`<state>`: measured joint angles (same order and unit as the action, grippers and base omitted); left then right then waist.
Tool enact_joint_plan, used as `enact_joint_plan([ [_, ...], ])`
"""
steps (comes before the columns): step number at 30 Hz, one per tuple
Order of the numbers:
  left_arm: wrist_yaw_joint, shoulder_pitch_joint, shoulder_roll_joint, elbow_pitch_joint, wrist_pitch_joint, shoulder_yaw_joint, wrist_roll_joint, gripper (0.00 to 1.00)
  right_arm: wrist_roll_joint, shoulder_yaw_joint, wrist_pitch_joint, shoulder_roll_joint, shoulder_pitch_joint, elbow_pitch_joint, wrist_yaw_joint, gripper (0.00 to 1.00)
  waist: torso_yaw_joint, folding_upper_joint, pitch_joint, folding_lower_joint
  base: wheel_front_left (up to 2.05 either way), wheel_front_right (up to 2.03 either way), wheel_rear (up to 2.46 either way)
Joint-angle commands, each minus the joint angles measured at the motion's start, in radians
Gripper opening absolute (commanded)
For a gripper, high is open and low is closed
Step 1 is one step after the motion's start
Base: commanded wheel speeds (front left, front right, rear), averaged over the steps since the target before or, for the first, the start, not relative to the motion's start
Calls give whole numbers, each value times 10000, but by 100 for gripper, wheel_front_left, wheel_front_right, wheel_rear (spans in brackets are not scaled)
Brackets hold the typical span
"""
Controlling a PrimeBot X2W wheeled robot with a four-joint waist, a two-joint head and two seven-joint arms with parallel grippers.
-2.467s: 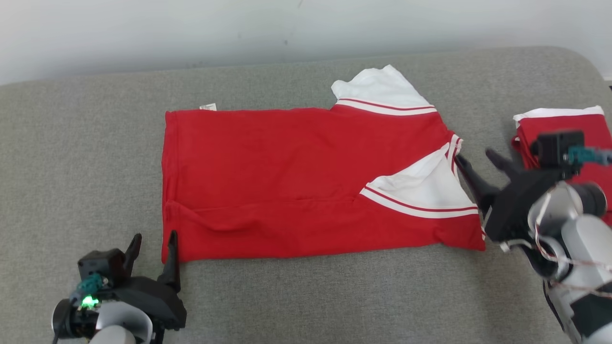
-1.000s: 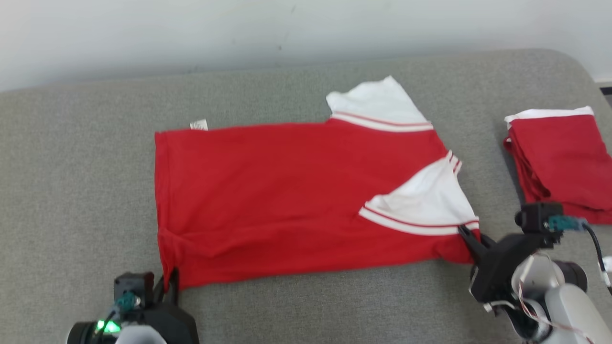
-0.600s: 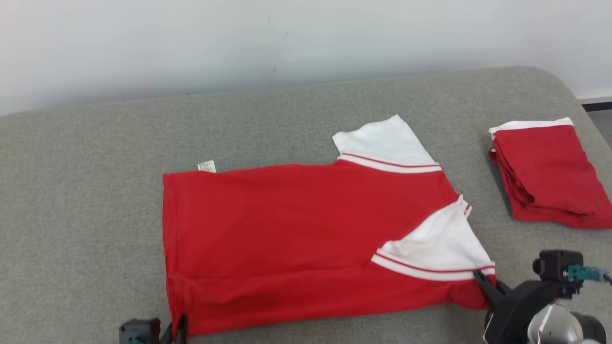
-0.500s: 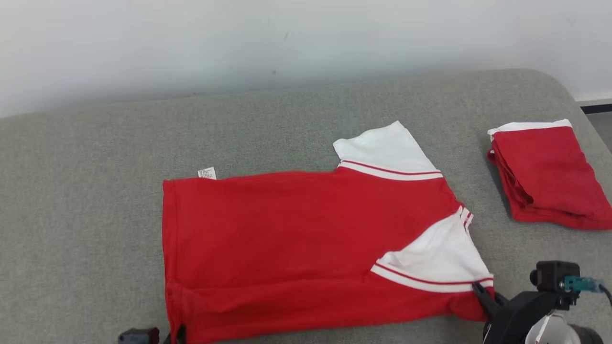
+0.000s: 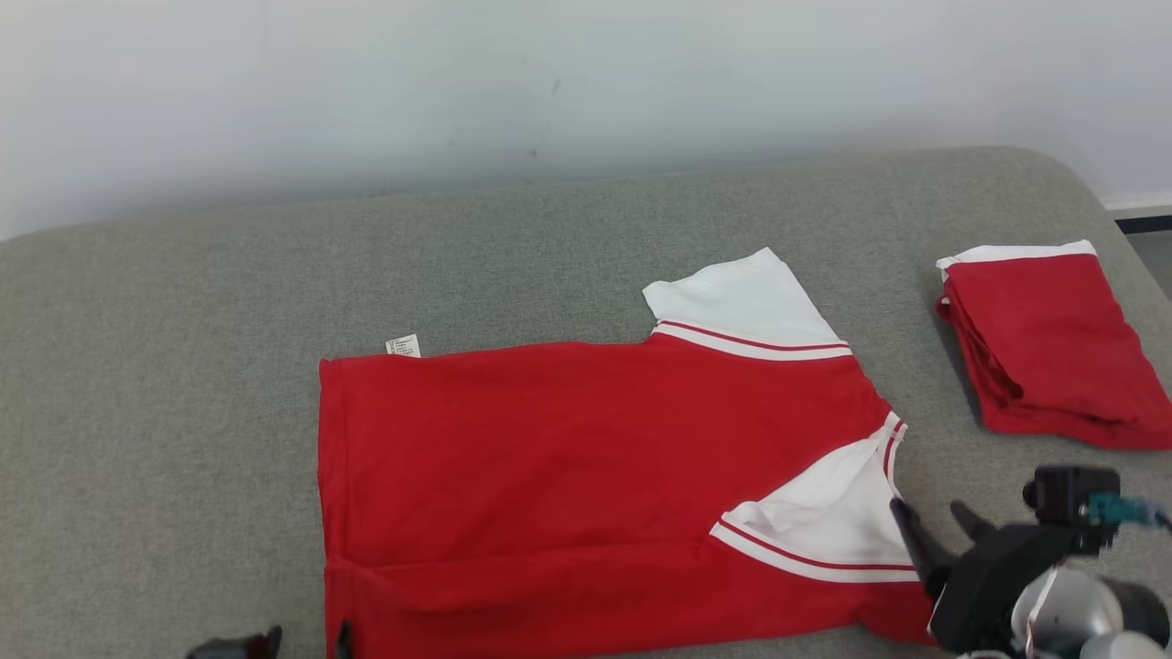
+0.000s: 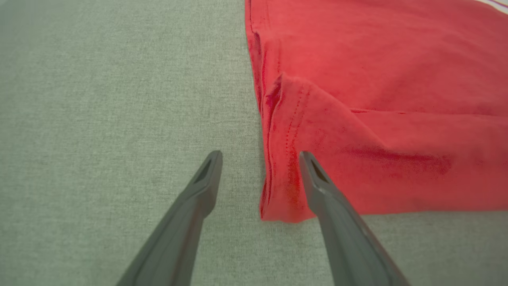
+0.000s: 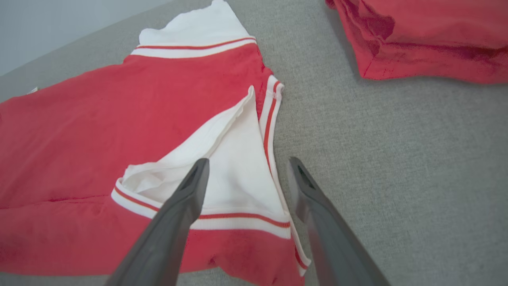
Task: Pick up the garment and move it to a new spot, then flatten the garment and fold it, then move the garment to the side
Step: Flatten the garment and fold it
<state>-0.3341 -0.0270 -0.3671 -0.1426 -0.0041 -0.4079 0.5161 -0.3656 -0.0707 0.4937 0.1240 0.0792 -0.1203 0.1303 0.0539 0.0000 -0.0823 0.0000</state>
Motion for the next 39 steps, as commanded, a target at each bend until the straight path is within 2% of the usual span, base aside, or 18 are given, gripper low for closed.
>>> enact_joint_plan([
  [1,90,248,-190,191,103,68,62,100,-69,36,116,168,287,76,1,100,-29,0,-43,0,0,0,0],
  [4,291,909,-556,487,770,105,116,100,-61,248,593,622,996,148,1,100,-111,0,-192,0,0,0,0],
  [8,600,2269,-752,412,1651,168,240,100,-390,644,1476,1115,2233,-205,1,100,-168,0,-526,0,0,0,0],
  [12,857,3455,-588,52,2161,273,551,100,-618,882,1996,1320,3320,-759,1,100,-210,0,-920,0,0,0,0],
  [16,1335,4963,-375,-832,2924,176,838,100,-733,1273,2315,1504,4931,-1681,1,100,-232,0,-1581,0,0,0,0],
  [20,1883,6376,-329,-2033,3489,-119,782,100,-657,1798,2254,1642,6259,-2641,1,100,-284,0,-2130,0,0,0,0],
  [23,2093,7177,-238,-2866,3667,-225,700,100,-644,2200,2067,1701,7025,-3222,1,100,-270,0,-2458,0,0,0,0],
  [28,2264,8119,-177,-3875,3606,-388,504,100,-804,2680,1627,1650,7899,-3989,1,100,-225,0,-2849,0,0,0,0],
  [34,2270,8781,-90,-4714,3426,-549,253,100,-994,3152,1191,1714,8538,-4632,1,100,-209,0,-3149,0,0,0,0],
  [39,2553,8987,128,-5157,3525,-708,388,100,-1221,3431,1005,1793,8854,-5009,1,100,-219,0,-3292,0,0,0,0],
])
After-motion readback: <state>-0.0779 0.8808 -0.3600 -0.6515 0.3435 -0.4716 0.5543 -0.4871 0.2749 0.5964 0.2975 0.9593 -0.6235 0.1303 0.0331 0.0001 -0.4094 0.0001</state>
